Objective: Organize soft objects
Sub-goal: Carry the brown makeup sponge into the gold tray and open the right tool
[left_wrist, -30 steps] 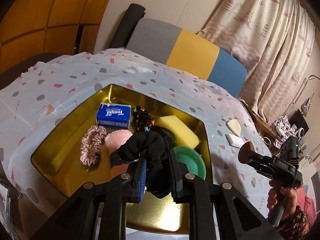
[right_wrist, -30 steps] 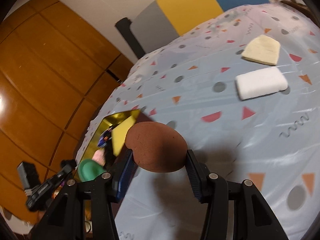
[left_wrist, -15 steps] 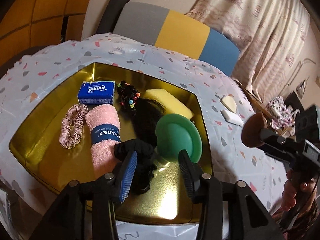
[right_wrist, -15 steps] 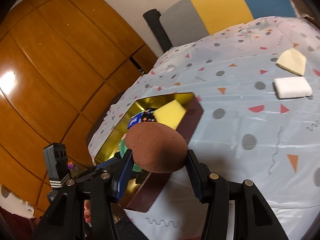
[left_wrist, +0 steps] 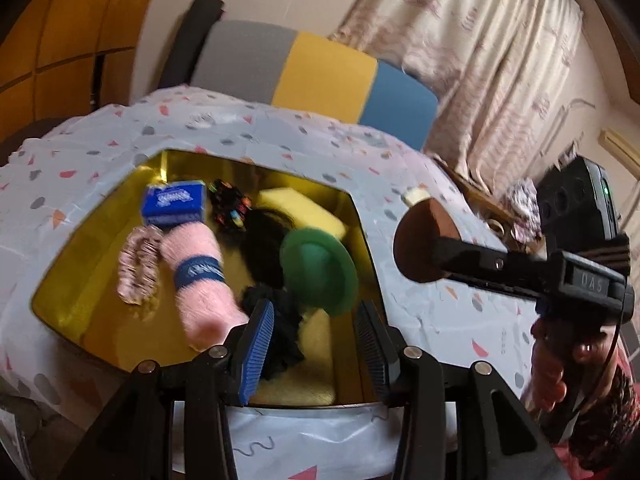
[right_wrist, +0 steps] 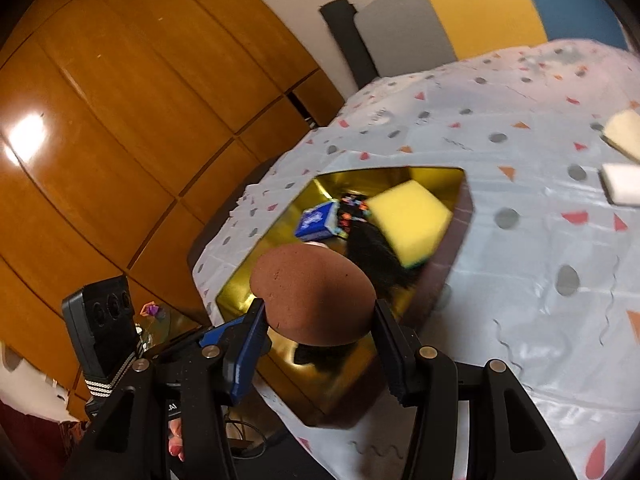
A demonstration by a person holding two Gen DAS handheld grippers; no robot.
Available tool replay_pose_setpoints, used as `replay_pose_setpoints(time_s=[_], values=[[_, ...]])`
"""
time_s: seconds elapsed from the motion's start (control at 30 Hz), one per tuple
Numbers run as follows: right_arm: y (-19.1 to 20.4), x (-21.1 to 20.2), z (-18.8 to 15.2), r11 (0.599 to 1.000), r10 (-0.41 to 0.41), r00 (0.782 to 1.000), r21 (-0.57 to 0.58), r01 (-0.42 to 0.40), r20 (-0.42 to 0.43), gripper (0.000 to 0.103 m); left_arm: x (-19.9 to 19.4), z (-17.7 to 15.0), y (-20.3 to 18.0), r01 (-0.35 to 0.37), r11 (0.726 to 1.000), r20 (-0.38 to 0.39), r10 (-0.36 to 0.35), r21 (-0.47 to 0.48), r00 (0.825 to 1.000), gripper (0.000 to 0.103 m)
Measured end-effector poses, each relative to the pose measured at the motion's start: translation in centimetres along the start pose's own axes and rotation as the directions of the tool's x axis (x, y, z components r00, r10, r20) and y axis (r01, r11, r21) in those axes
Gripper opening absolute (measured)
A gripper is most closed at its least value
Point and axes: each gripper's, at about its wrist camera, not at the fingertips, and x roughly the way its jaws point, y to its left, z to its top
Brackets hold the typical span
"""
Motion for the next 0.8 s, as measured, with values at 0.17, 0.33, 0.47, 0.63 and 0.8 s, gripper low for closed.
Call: replay_pose_setpoints(time_s=[0.17,0.33,0.47,0.63,0.8], values=[[2.8,2.3,0.9,0.998,0.02,0.999,-0.053,-0.021,-0.026,0.053,-1.8,1.0,2.5,-0.092,0.99,0.075,0.1,-0.103,0.992,0.044],[5.7,5.6,1.7,0.993,0.034,0.997,-0.114,-0.041,-0.063,0.054,-4.0,1.6,5.9,-0.218,0.947,0.137,0.254,-0.234,0.957,0.044],[7.5,9.0,1.9,0.986,0.024,0.994,-0.159,-0.041,-0.111,0.054,-5.8,2.0,8.6,-0.278,0.899,0.167,0.348,-0.339,0.922,0.044],[9.3,13.4,1.1,0.976,-0.01,0.98,-0.217,-0.033,-0.197,0.055,-7.6,2.2,11.5,-0.328,0.84,0.184,0.438,-0.433,0.88,0.044],[10.5,17.8,0.3,0.969,-0.078,0.965,-0.248,0.013,-0.251,0.058,-8.6,1.8,12.8,-0.328,0.809,0.189,0.465,-0.489,0.865,0.044]])
